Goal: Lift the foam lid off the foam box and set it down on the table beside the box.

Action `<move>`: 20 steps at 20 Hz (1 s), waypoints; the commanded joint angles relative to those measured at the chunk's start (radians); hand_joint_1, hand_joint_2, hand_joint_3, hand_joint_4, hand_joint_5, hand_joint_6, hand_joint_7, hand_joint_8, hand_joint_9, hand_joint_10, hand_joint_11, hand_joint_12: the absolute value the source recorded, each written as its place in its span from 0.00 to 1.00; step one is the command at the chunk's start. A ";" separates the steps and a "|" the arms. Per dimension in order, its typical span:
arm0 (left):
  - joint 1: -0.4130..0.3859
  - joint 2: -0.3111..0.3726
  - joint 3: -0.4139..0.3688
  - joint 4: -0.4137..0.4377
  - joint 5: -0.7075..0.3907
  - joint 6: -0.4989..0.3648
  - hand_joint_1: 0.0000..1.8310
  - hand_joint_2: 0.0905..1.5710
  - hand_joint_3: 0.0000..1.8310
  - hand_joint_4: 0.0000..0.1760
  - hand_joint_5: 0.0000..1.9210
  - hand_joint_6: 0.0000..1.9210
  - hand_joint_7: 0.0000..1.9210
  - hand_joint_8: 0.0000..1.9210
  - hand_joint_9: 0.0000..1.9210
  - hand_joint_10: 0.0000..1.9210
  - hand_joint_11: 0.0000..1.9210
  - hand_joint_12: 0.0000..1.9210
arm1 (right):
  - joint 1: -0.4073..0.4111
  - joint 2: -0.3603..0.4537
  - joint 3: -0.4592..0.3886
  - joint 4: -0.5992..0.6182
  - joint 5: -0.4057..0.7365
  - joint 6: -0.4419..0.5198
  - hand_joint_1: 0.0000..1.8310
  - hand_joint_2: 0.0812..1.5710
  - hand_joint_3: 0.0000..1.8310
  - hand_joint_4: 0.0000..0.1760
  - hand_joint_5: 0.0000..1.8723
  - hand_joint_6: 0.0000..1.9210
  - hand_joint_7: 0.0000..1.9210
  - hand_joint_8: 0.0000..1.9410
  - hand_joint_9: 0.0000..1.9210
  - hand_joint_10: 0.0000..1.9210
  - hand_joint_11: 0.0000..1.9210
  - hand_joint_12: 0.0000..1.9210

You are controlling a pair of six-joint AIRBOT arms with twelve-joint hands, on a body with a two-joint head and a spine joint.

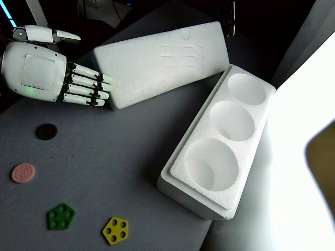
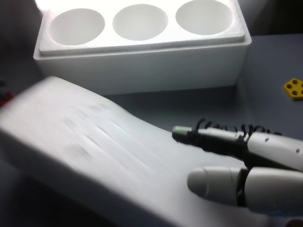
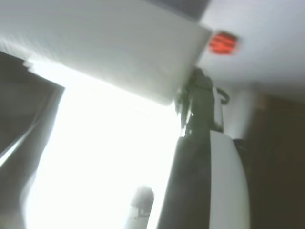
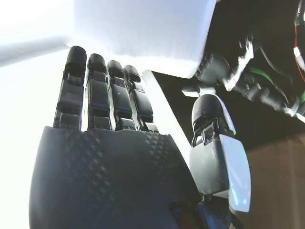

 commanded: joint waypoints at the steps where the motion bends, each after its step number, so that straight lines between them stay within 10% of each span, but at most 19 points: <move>1: -0.013 0.013 0.008 -0.060 0.023 0.011 0.00 0.73 0.00 0.00 0.07 0.00 0.06 0.00 0.04 0.00 0.00 0.08 | 0.014 0.012 0.001 0.000 0.105 0.013 0.00 0.77 0.00 0.00 0.06 0.00 0.07 0.00 0.08 0.00 0.00 0.26; 8: -0.002 -0.003 0.017 -0.066 0.234 0.078 0.00 0.76 0.00 0.00 0.05 0.00 0.05 0.00 0.05 0.00 0.00 0.13 | 0.072 0.024 0.001 0.019 0.182 0.015 0.00 0.77 0.00 0.00 0.07 0.00 0.08 0.00 0.08 0.00 0.00 0.28; 20: -0.001 -0.005 0.028 -0.119 0.266 0.077 0.00 0.76 0.00 0.00 0.04 0.00 0.03 0.00 0.05 0.00 0.00 0.15 | 0.234 0.036 0.114 0.042 0.194 0.003 0.03 0.77 0.00 0.00 0.08 0.00 0.09 0.00 0.09 0.00 0.00 0.37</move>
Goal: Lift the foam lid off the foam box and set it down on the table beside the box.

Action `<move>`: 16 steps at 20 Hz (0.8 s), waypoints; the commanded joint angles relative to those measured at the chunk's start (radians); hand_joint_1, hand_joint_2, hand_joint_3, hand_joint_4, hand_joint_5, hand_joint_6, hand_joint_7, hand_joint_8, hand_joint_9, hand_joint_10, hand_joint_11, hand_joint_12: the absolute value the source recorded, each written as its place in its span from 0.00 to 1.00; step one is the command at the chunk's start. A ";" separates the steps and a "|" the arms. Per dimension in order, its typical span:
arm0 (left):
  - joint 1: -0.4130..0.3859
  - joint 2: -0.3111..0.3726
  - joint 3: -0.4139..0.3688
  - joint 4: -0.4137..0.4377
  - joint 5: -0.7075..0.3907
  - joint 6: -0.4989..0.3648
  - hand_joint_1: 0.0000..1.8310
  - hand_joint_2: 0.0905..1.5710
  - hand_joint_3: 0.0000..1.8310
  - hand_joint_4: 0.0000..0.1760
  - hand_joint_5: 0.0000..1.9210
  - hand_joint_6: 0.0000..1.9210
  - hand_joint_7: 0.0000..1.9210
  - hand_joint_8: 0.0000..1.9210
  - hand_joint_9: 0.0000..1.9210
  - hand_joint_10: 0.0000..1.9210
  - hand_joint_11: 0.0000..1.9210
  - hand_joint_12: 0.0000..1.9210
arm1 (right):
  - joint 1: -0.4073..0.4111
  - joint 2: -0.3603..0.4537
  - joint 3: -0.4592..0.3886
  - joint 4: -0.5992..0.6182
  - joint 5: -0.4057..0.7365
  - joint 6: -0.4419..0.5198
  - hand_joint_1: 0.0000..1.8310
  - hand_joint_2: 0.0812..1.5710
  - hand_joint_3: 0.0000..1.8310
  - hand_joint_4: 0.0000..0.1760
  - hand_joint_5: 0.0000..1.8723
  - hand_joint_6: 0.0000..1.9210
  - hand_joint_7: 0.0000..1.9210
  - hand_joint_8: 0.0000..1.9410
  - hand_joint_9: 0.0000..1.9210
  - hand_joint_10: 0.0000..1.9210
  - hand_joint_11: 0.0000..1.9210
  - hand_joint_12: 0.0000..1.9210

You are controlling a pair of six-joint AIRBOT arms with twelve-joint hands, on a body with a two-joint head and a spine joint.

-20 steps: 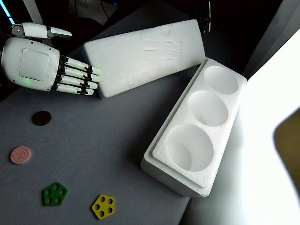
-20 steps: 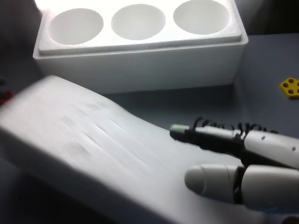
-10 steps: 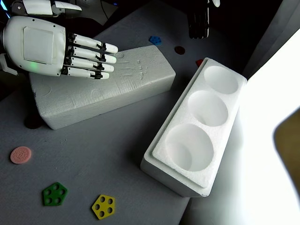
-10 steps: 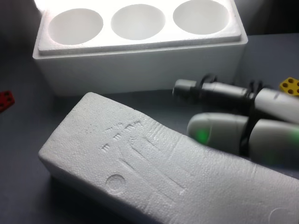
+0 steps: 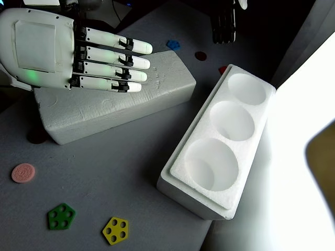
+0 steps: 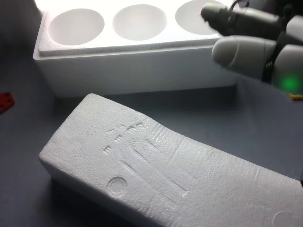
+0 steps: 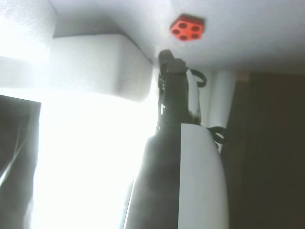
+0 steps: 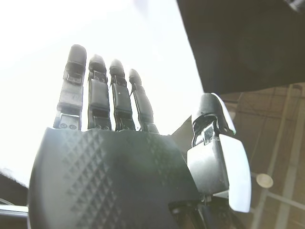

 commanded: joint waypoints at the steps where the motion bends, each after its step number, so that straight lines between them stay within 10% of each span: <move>1: -0.015 0.008 0.007 -0.040 0.001 -0.002 0.00 0.76 0.00 0.00 0.04 0.00 0.03 0.00 0.04 0.00 0.00 0.13 | 0.022 0.009 0.004 -0.029 0.097 0.003 0.03 0.77 0.00 0.00 0.08 0.00 0.09 0.00 0.09 0.00 0.00 0.36; 10: -0.016 0.003 0.028 -0.590 -0.027 0.448 0.00 0.73 0.00 0.12 0.05 0.00 0.04 0.00 0.05 0.00 0.00 0.18 | 0.073 0.027 0.054 -0.092 -0.017 -0.003 0.04 0.77 0.00 0.00 0.08 0.00 0.09 0.00 0.08 0.00 0.00 0.33; 16: -0.015 0.002 0.036 -0.709 -0.063 0.607 0.00 0.74 0.00 0.11 0.05 0.00 0.03 0.00 0.04 0.00 0.00 0.10 | 0.111 0.026 0.143 -0.194 -0.136 0.006 0.06 0.75 0.00 0.00 0.09 0.00 0.10 0.00 0.09 0.00 0.00 0.33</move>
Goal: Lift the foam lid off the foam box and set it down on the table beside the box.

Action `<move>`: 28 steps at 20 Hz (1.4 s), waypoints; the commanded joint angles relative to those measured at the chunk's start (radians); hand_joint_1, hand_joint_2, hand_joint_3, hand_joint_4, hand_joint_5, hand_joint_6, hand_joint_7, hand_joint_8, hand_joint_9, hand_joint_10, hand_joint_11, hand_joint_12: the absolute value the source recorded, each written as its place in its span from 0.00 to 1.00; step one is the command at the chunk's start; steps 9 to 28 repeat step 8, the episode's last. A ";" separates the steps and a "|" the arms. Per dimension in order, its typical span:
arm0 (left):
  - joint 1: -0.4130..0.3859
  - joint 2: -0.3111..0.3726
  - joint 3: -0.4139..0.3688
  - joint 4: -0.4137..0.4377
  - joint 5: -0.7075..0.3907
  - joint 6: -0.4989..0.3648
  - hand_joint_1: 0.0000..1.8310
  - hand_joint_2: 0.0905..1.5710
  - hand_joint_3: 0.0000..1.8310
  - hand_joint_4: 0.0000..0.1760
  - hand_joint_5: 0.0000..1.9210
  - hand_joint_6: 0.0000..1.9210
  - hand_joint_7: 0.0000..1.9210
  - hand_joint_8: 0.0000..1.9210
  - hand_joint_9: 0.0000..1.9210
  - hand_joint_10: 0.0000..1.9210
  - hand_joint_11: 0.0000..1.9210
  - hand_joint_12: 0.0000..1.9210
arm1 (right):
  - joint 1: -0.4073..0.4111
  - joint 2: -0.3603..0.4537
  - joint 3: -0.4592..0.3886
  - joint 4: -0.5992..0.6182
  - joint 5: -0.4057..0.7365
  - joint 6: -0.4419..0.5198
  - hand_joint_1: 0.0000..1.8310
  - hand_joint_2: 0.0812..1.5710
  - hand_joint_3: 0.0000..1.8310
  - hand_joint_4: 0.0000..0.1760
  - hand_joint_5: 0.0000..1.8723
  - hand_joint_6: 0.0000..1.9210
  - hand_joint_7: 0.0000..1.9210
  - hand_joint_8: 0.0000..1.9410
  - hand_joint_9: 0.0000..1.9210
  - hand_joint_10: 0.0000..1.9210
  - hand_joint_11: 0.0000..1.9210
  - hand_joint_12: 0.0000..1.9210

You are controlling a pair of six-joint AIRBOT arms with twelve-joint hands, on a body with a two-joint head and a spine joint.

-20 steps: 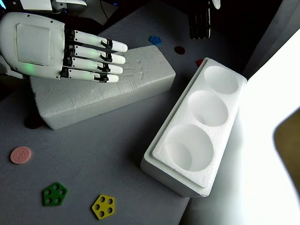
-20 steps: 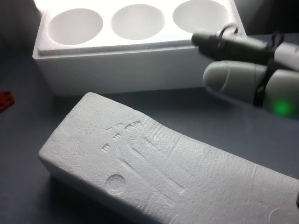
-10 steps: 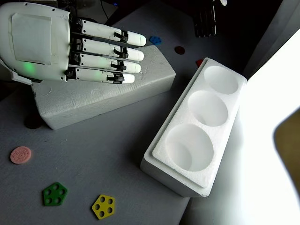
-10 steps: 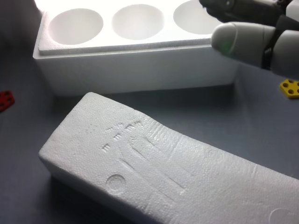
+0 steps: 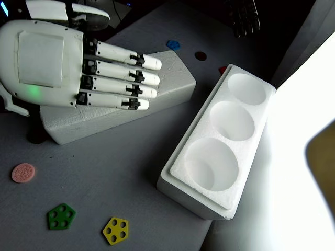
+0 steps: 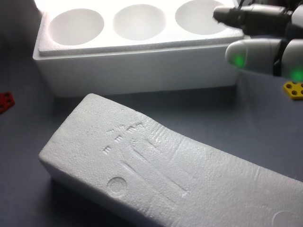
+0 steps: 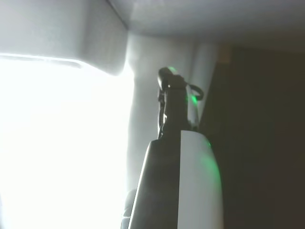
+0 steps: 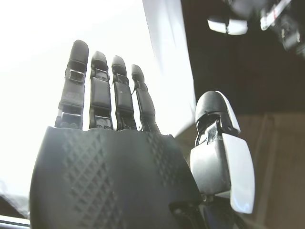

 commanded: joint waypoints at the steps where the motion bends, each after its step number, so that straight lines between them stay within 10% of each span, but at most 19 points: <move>1: -0.015 0.007 0.009 -0.069 -0.066 0.057 0.00 0.74 0.00 0.11 0.05 0.00 0.03 0.00 0.04 0.00 0.00 0.09 | 0.025 0.005 0.005 -0.035 0.080 0.021 0.06 0.76 0.00 0.00 0.09 0.00 0.10 0.00 0.09 0.00 0.00 0.32; 8: -0.009 -0.007 0.026 -0.300 -0.070 0.462 0.00 0.76 0.00 0.18 0.06 0.00 0.05 0.00 0.06 0.01 0.00 0.18 | 0.053 -0.021 0.032 -0.173 0.011 0.110 0.05 0.75 0.00 0.00 0.09 0.00 0.10 0.00 0.09 0.00 0.00 0.31; 28: -0.009 -0.007 0.026 -0.300 -0.070 0.462 0.00 0.76 0.00 0.18 0.06 0.00 0.05 0.00 0.06 0.01 0.00 0.18 | 0.053 -0.021 0.032 -0.173 0.011 0.110 0.05 0.75 0.00 0.00 0.09 0.00 0.10 0.00 0.09 0.00 0.00 0.31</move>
